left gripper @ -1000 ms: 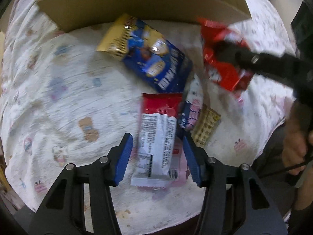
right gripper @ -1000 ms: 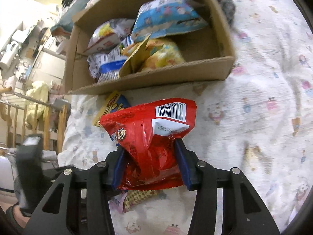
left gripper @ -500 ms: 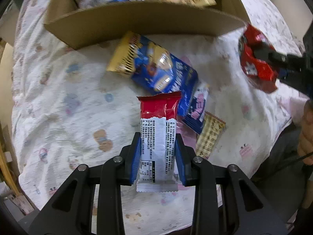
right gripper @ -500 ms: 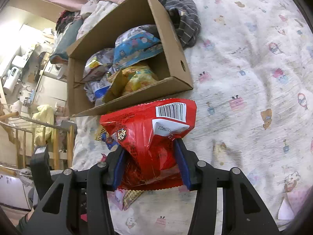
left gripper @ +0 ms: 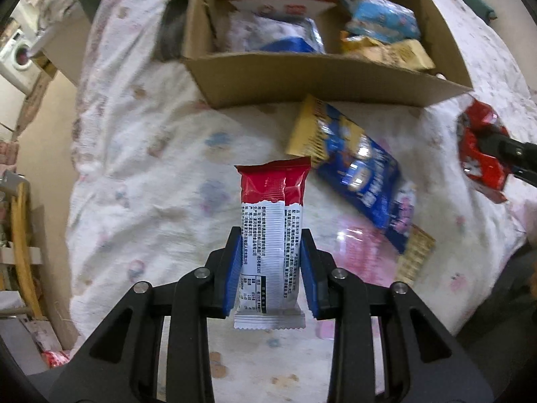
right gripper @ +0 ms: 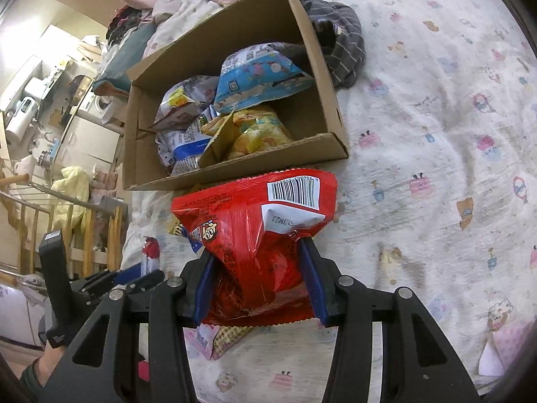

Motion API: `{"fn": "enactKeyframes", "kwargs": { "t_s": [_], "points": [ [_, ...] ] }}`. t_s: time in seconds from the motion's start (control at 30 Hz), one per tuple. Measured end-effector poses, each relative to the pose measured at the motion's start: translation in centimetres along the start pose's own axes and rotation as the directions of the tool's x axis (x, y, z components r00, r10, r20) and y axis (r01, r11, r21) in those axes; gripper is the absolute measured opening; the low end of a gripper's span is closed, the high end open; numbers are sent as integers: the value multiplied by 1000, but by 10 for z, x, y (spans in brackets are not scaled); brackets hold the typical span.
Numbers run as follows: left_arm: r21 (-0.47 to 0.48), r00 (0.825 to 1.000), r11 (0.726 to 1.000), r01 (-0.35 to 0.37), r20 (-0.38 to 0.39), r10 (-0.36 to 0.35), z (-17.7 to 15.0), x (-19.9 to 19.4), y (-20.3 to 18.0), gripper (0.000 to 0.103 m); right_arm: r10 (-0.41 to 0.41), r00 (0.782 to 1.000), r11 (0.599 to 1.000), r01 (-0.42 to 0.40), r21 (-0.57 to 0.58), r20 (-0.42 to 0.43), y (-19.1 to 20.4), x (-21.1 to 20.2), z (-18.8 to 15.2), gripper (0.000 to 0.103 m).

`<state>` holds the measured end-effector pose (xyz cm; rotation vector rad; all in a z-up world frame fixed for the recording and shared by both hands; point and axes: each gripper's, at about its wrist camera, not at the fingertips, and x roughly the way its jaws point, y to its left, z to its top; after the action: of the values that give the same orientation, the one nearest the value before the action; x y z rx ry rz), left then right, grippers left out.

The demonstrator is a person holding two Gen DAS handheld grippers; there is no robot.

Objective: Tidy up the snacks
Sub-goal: 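Lift and carry the red chip bag and red-white bar over the box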

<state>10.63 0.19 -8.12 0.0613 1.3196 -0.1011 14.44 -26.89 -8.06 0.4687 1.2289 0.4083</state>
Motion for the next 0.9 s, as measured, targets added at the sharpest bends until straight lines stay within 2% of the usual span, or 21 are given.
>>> {"fn": "enactKeyframes", "kwargs": {
  "t_s": [0.1, 0.27, 0.5, 0.73, 0.9],
  "points": [
    [-26, 999, 999, -19, 42, 20, -1, -5, 19, 28, 24, 1000, 1000, -24, -11, -2, 7, -1, 0, 49],
    [-83, 991, 996, -38, 125, 48, 10, -23, 25, 28, 95, 995, 993, -94, -64, 15, 30, -10, 3, 49],
    [-168, 967, 986, -5, 250, 48, 36, -69, 30, 28, 188, 970, 976, -167, -139, 153, 52, -45, 22, 49],
    [-114, 951, 993, -1, 307, 36, 71, -88, 19, 28, 187, 946, 979, -157, -131, 264, 45, -64, 55, 49],
    [-93, 939, 996, 3, 342, 29, 100, -91, 13, 28, 163, 926, 987, -156, -49, 340, 30, -70, 79, 49]
  ]
}}
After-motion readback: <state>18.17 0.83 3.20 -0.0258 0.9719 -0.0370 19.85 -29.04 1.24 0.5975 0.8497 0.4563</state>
